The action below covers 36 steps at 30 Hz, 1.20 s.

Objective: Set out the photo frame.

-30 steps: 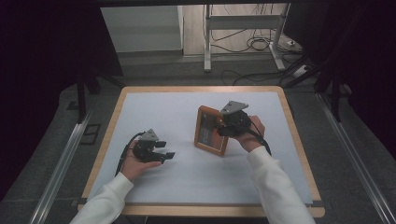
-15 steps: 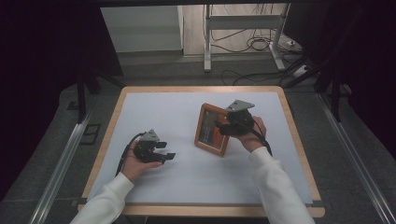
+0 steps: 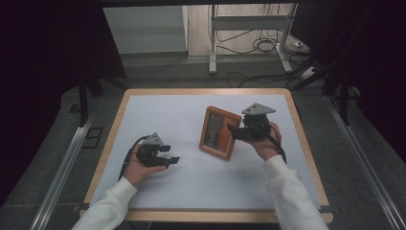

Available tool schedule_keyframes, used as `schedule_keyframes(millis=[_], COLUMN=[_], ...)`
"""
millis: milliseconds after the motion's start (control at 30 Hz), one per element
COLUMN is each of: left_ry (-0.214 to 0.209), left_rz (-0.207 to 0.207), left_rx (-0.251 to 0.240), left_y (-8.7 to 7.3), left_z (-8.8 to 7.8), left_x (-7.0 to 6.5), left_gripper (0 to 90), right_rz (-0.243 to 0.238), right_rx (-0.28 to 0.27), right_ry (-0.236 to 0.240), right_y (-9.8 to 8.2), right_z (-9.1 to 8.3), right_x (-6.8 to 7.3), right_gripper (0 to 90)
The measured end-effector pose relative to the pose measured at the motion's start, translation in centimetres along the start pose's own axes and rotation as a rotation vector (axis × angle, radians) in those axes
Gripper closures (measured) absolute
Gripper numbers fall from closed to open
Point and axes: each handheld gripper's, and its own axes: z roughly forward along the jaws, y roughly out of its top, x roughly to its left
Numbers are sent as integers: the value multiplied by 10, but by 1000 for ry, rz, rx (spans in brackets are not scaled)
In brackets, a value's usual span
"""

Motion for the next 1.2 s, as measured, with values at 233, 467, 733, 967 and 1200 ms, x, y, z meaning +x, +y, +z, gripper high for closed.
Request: schedule_keyframes(millis=[233, 467, 733, 967, 1200], left_ry=[-4, 2, 1, 5, 4], left_rz=[-4, -11, -4, 2, 3], left_rx=[-2, -5, -4, -8, -14], left_y=[1, 1, 2, 2, 0], left_z=[-1, -2, 0, -3, -6], left_x=[-3, -4, -7, -10, -12], left_gripper=[329, 329, 329, 326, 327], right_rz=[75, 97, 64, -28, -61], right_rx=[14, 30, 63, 149, 177], right_ry=[18, 52, 144, 200, 210], right_y=[-30, -63, -83, -89, -86], right_z=[-24, -38, -41, -17, 9], right_x=[-6, -1, 19, 45, 58], right_gripper=[153, 265, 763, 885, 892])
